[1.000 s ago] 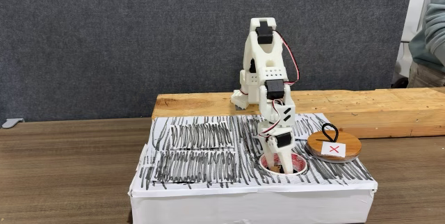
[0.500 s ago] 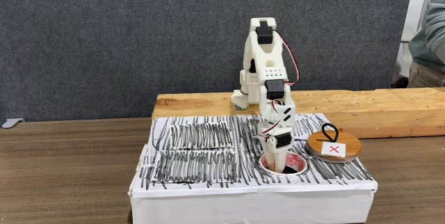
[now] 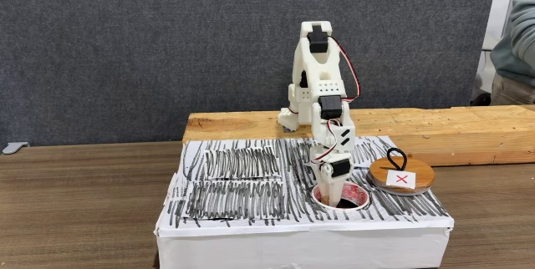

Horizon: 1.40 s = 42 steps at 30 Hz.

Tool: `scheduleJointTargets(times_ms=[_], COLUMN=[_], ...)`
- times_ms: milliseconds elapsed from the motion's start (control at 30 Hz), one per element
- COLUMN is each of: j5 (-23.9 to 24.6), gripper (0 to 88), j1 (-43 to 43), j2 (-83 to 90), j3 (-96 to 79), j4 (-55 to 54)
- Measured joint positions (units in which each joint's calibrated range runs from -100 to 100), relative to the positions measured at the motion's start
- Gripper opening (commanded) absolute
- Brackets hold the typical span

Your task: Pick the brown debris from the hole.

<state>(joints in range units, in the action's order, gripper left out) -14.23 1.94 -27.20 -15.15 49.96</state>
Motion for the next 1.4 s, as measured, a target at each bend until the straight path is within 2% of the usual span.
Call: scheduleJointTargets(times_ms=[200,367,600,733,1167,1267,1400], j5=[1.3,4.4,9.2,9.4,9.4,9.4,8.7], gripper=[0.9,1.0,1.1,1.1,1.9,6.8,23.7], j1=[0.5,5.3,17.1,23.1,23.9,23.9,23.9], j2=[14.6,27.1,35.7,39.3,53.4,53.4,53.4], j3=[-1.3,-1.3,-1.3,-1.3,-1.4,-1.4,-1.4], j4=[0.9,0.9,2.8,6.8,11.3,11.3,11.3])
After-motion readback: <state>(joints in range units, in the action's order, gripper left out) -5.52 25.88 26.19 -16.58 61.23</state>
